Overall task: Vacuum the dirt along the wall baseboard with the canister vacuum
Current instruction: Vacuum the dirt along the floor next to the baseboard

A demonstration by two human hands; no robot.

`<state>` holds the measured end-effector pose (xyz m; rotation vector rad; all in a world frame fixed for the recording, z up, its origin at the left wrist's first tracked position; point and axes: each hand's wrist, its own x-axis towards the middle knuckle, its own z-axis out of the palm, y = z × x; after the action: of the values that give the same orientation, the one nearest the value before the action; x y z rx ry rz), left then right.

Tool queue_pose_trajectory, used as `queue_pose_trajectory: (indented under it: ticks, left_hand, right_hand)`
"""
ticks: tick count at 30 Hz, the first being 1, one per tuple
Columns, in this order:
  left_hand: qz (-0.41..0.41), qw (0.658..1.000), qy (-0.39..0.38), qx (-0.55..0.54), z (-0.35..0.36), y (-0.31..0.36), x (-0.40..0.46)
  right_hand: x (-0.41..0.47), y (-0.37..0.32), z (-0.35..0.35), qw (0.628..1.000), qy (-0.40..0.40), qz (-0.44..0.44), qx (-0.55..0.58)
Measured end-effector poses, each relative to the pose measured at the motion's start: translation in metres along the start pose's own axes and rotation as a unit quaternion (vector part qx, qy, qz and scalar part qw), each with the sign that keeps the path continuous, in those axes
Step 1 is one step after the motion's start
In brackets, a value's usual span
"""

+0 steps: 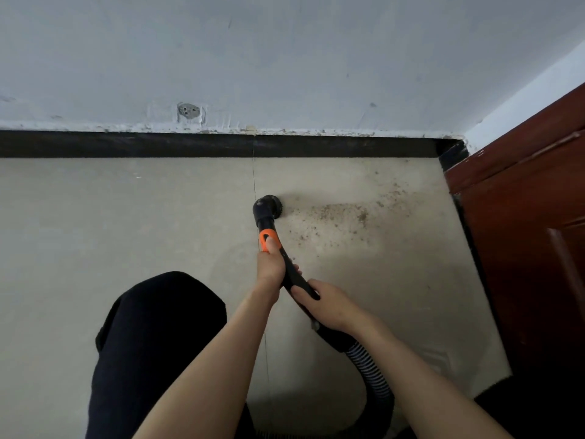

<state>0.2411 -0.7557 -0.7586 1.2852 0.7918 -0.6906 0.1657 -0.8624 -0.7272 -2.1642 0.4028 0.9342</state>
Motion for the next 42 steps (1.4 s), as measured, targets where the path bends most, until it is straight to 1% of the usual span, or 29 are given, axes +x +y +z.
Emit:
queue_pose_trajectory:
  ticks: [4,9,14,18,22,25,31,37,42]
  left_hand:
    - [0.004,1.0,0.014,0.016,0.018,-0.012,-0.006]
    - [0.005,0.999,0.028,0.027,0.05,-0.014,-0.007]
    - [0.0,0.999,0.02,0.034,0.095,-0.016,-0.01]
    - [-0.007,1.0,0.013,0.02,0.135,-0.02,-0.005]
    - [0.006,0.998,0.002,0.056,0.169,-0.029,0.003]
    - [0.001,0.997,-0.011,0.077,0.185,-0.034,0.004]
    - [0.001,0.994,-0.028,0.106,0.201,-0.041,0.001]
    - [0.009,0.993,-0.041,0.109,0.205,-0.039,-0.002]
    - [0.018,0.995,-0.038,0.095,0.193,-0.039,0.001]
  right_hand:
    - [-0.006,0.021,-0.008,1.0,-0.008,-0.021,0.008]
    - [-0.003,0.046,-0.034,0.999,0.002,-0.043,0.001]
    - [0.0,0.078,-0.068,0.998,0.025,-0.059,0.012]
    - [0.005,0.109,-0.098,0.996,0.044,-0.068,0.025]
    - [0.007,0.138,-0.11,0.994,0.067,-0.065,0.056]
    - [0.006,0.152,-0.113,0.992,0.075,-0.059,0.081]
    - [-0.001,0.167,-0.112,0.99,0.086,-0.057,0.093]
    - [-0.002,0.163,-0.111,0.989,0.114,-0.052,0.073]
    - [0.002,0.157,-0.107,0.992,0.085,-0.06,0.077]
